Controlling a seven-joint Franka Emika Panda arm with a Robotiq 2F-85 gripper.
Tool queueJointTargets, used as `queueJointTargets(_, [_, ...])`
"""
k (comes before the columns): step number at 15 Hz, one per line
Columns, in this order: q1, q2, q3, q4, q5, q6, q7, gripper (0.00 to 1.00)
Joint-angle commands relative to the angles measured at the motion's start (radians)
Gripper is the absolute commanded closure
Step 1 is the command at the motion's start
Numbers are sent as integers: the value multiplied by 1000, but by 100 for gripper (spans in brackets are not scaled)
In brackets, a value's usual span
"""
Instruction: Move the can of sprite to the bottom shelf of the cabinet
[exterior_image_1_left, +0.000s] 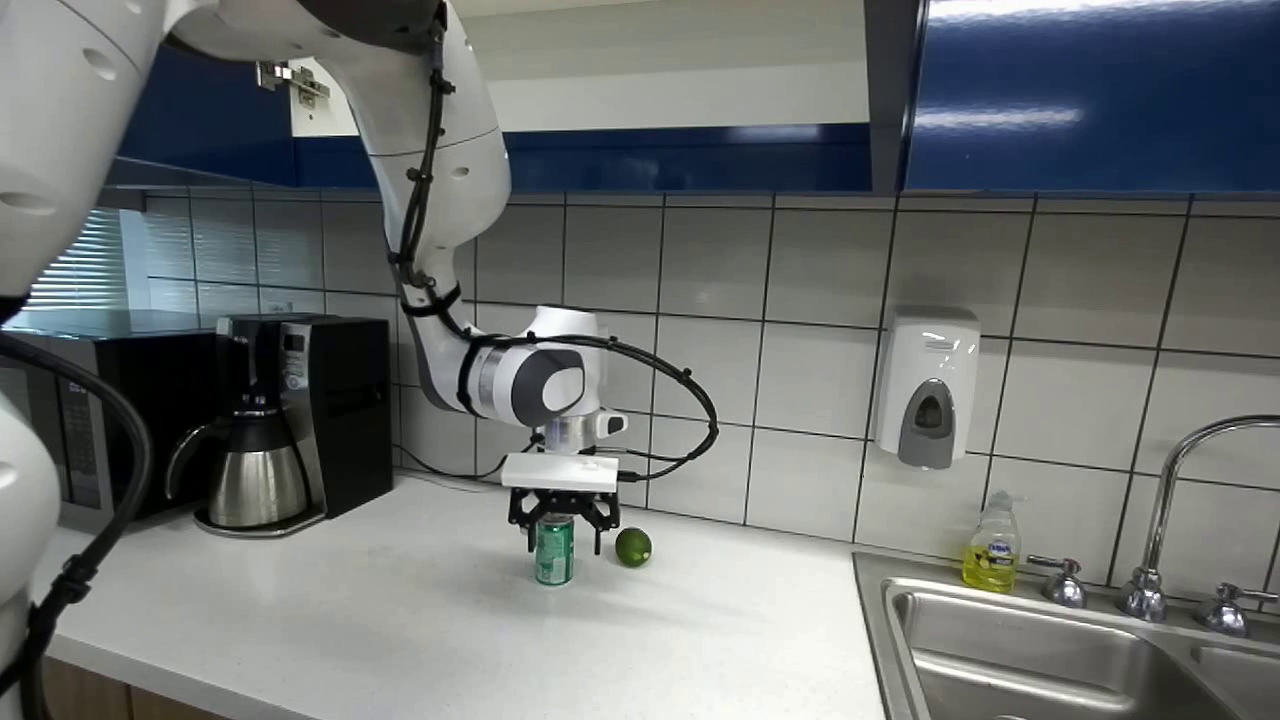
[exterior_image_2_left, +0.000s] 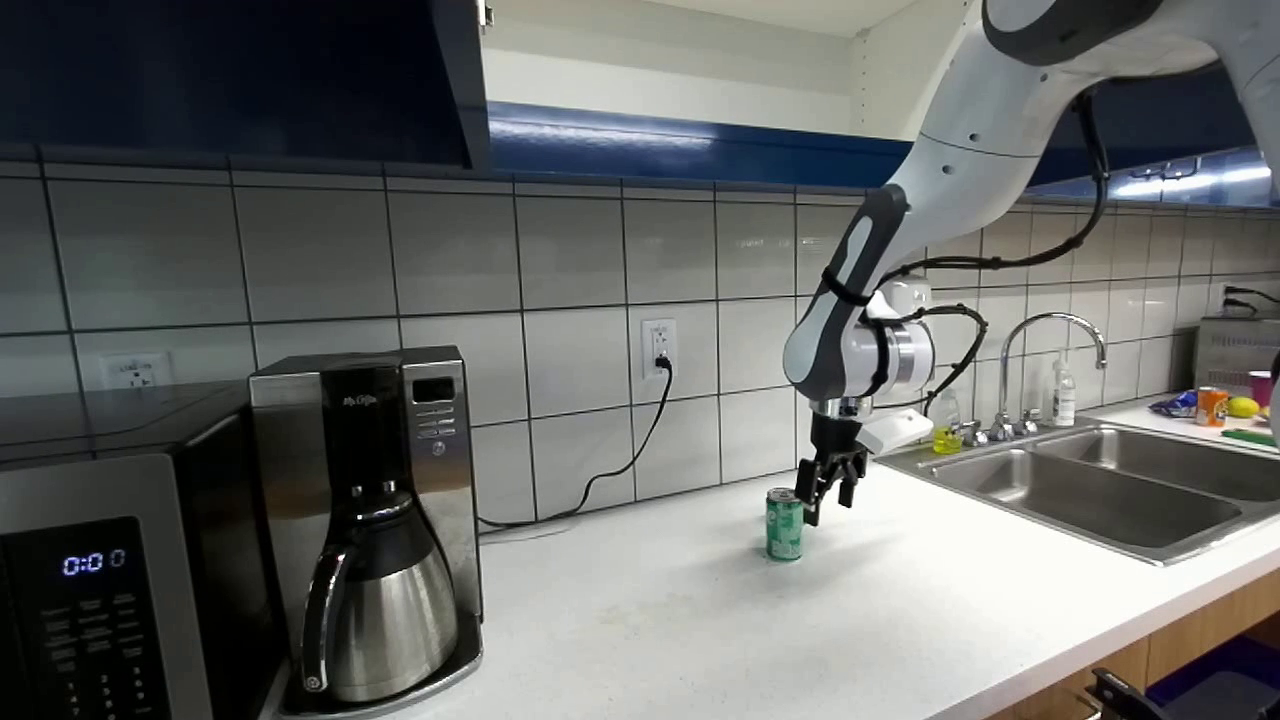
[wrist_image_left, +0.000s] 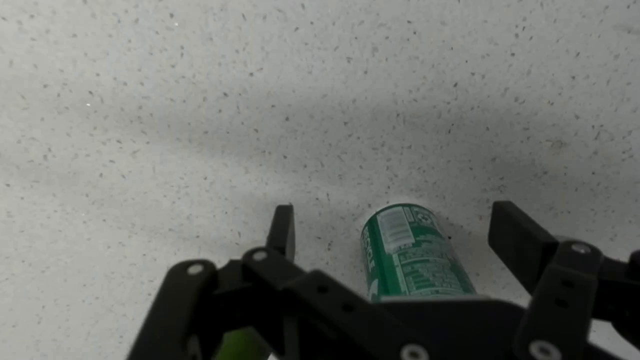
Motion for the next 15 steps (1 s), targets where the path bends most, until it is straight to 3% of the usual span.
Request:
queueJointTargets(1, [-54,14,65,9,32,50,-26,0])
queueJointTargets(15, [-104,67,153,9,11,196,-3,0])
